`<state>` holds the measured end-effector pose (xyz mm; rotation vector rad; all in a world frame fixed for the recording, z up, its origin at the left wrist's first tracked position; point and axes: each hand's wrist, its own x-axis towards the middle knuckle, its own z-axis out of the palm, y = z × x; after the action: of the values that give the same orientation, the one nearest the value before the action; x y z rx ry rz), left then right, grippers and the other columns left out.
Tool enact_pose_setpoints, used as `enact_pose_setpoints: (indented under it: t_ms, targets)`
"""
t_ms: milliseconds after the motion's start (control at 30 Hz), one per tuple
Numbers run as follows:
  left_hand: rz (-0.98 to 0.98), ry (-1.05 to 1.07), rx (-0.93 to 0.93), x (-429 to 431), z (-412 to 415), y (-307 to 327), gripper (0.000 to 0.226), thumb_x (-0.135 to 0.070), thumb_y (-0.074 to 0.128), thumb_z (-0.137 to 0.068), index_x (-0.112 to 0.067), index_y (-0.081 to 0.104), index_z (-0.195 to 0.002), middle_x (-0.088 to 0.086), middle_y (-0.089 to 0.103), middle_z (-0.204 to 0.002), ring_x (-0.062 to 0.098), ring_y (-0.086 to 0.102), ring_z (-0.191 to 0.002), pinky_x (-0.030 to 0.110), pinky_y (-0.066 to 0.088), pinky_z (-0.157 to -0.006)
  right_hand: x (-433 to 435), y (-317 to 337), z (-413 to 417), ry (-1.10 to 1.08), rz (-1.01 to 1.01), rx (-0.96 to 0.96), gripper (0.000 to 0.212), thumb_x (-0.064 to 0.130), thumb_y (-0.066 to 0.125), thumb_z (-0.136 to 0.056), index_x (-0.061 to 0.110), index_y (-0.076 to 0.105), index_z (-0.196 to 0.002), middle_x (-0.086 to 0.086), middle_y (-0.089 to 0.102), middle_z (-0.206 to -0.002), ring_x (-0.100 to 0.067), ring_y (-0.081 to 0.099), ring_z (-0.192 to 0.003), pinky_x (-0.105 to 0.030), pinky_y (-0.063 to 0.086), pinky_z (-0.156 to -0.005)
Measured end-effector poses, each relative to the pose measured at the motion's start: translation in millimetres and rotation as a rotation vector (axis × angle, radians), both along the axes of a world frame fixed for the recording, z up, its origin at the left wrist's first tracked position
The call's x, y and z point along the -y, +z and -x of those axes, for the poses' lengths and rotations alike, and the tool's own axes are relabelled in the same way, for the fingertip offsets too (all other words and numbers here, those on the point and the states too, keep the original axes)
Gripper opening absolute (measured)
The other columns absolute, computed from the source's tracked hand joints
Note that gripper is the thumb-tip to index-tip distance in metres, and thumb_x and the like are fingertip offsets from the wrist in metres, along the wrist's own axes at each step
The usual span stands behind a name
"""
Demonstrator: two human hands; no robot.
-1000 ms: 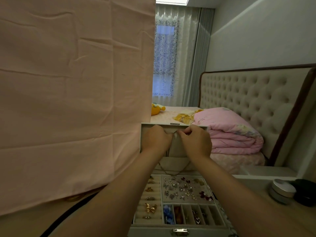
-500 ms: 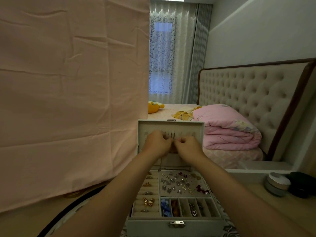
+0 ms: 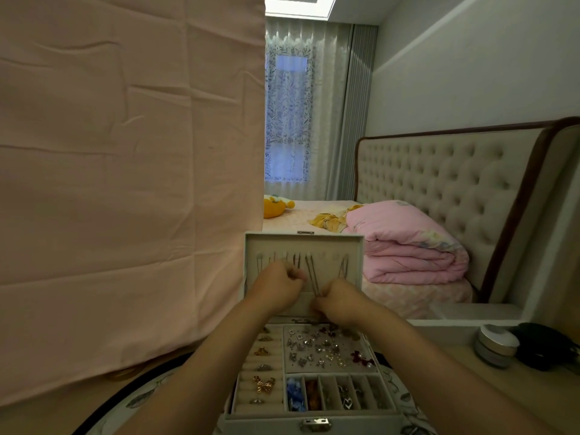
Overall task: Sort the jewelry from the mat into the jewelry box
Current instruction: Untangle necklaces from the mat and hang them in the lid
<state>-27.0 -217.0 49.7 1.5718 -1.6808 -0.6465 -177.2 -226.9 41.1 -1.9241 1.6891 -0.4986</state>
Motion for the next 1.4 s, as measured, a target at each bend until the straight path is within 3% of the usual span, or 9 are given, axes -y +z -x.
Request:
enact_pose_setpoints:
  t_ms: [133,233,367,533,733,833,1000,1267,1400]
  targets:
    - [-0.087,-0.078,-0.013,-2,3,-6,0.018,-0.018,0.061,-0.093,-0.021,0.067,-0.11,0.0,0.066,-0.106,0.021,0.063,-0.097,0.042,0.054,-0.094,-6,1,2,0.035,0.053,-0.024,0.038,0.032,0.064,-0.095,0.018,0.054,-0.061,0.0,0.05,-0.059,-0.018,0.049,-0.059,-0.028,0.04,-0.059]
    - [-0.154,-0.161,-0.141,-8,5,-8,0.025,-0.018,0.058,-0.096,-0.014,0.065,-0.119,0.0,0.066,-0.089,0.014,0.063,-0.076,0.027,0.055,-0.068,-4,16,1,0.024,0.167,0.088,0.038,0.027,0.064,-0.095,0.015,0.054,-0.06,0.0,0.052,-0.057,-0.016,0.049,-0.055,-0.029,0.041,-0.058]
    - [-0.209,-0.205,-0.237,-14,3,-5,0.016,-0.022,0.057,-0.098,-0.013,0.068,-0.105,0.006,0.07,-0.083,0.006,0.059,-0.058,0.015,0.044,-0.049,-5,37,-2,0.027,0.241,0.186,0.035,0.019,0.064,-0.095,0.013,0.063,-0.061,0.0,0.065,-0.06,-0.006,0.055,-0.038,-0.016,0.04,-0.039]
    - [-0.162,-0.171,-0.265,-12,0,1,0.018,-0.025,0.066,-0.093,-0.008,0.071,-0.09,-0.004,0.066,-0.072,0.006,0.055,-0.057,0.011,0.04,-0.045,-4,43,-1,-0.025,0.158,0.218,0.023,0.022,0.062,-0.091,0.005,0.069,-0.078,-0.01,0.072,-0.072,-0.014,0.058,-0.044,-0.023,0.045,-0.042]
    - [-0.007,-0.112,-0.119,-5,-5,7,0.01,-0.024,0.072,-0.088,-0.017,0.078,-0.093,-0.004,0.073,-0.091,0.011,0.065,-0.09,0.033,0.054,-0.088,-9,23,0,0.025,-0.034,0.019,0.014,0.018,0.062,-0.088,0.008,0.071,-0.09,-0.01,0.064,-0.065,-0.018,0.054,-0.047,-0.025,0.044,-0.048]
    - [0.018,-0.146,-0.078,-6,-6,12,0.009,-0.025,0.073,-0.087,-0.021,0.079,-0.093,-0.006,0.075,-0.093,0.01,0.067,-0.095,0.038,0.054,-0.093,-9,12,-4,0.081,-0.004,0.121,0.006,0.015,0.072,-0.084,0.011,0.07,-0.087,-0.006,0.062,-0.061,-0.017,0.055,-0.048,-0.029,0.048,-0.05]
    - [0.064,-0.168,-0.069,-3,-11,10,0.015,-0.021,0.073,-0.085,-0.021,0.077,-0.1,-0.006,0.074,-0.098,0.009,0.067,-0.099,0.041,0.053,-0.097,-1,14,-6,-0.009,0.17,0.173,0.03,0.022,0.071,-0.089,0.014,0.066,-0.06,0.0,0.065,-0.053,-0.018,0.06,-0.047,-0.035,0.054,-0.055]
    - [0.268,-0.093,0.655,-8,-17,-11,0.031,-0.03,0.054,-0.094,-0.022,0.067,-0.121,0.005,0.063,-0.116,0.026,0.054,-0.111,0.039,0.048,-0.094,9,38,-6,-0.022,0.326,0.229,0.02,0.019,0.072,-0.09,0.014,0.073,-0.071,-0.006,0.076,-0.075,-0.013,0.062,-0.049,-0.031,0.057,-0.057]
    - [0.245,-0.082,0.772,-6,-15,-16,0.036,-0.037,0.053,-0.093,-0.025,0.063,-0.125,0.003,0.062,-0.12,0.024,0.052,-0.114,0.04,0.045,-0.096,16,35,-8,-0.032,0.392,0.244,0.014,0.02,0.072,-0.09,0.019,0.075,-0.075,0.0,0.076,-0.074,-0.019,0.068,-0.058,-0.04,0.062,-0.066]
